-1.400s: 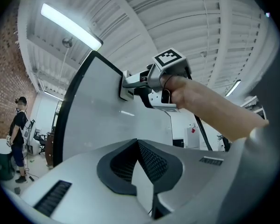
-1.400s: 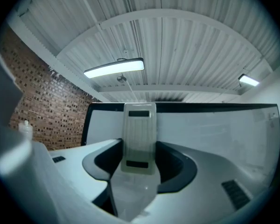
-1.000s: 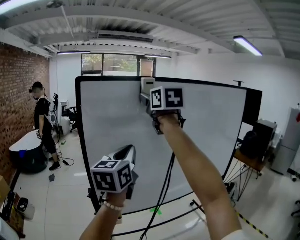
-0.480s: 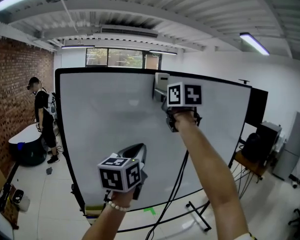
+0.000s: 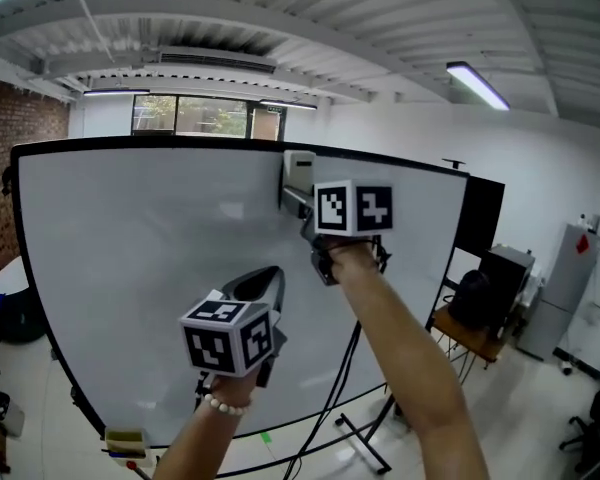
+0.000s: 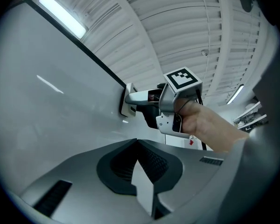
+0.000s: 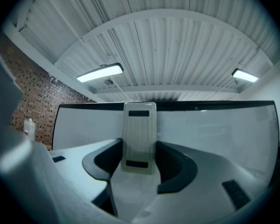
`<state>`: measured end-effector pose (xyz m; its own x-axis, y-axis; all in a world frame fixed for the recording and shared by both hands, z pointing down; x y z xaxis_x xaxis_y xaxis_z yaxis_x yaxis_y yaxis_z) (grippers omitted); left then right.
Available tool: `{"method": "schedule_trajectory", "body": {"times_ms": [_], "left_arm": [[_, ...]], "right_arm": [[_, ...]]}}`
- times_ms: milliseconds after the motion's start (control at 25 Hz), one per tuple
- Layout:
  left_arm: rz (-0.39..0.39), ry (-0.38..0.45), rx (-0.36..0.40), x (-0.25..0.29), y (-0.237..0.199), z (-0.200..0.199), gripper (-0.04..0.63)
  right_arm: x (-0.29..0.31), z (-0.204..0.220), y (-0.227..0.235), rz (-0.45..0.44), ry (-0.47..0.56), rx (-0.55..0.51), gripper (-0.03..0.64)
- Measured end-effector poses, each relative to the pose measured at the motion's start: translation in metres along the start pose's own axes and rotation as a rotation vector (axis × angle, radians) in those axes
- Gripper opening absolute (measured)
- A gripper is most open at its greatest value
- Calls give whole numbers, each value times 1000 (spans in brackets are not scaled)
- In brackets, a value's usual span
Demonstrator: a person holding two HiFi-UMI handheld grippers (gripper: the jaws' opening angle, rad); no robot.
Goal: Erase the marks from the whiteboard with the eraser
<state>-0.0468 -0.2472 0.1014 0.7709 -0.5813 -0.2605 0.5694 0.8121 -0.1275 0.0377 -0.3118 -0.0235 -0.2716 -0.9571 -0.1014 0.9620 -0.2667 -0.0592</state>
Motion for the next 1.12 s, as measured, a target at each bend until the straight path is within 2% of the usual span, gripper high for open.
{"method": "schedule_trajectory", "body": {"times_ms": [160, 600, 880, 1120], "left_arm": [[59, 12, 16, 54, 30, 10, -12], [152, -3, 16, 151, 89, 42, -12], [155, -1, 14, 214, 129, 63, -12], [136, 6, 24, 263, 164, 82, -12]], "right_arm": [[-7, -2, 52, -11, 3, -32, 252], [-32, 0, 166, -31, 24, -12, 252], [-46, 1, 240, -43, 20, -43, 252], [-64, 2, 315, -59, 28, -28, 252]]}}
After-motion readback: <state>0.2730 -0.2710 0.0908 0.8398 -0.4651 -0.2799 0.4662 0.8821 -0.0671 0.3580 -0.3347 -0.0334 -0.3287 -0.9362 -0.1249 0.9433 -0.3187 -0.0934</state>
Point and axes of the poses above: the fingertips, and each gripper's own axes: x forward along the fingers, y to its right, z out of its underside, the point moved 3 cm from there along -x, backward along the fingers, and after that the axes turned 3 degrees about y, right-handed, at the moved point
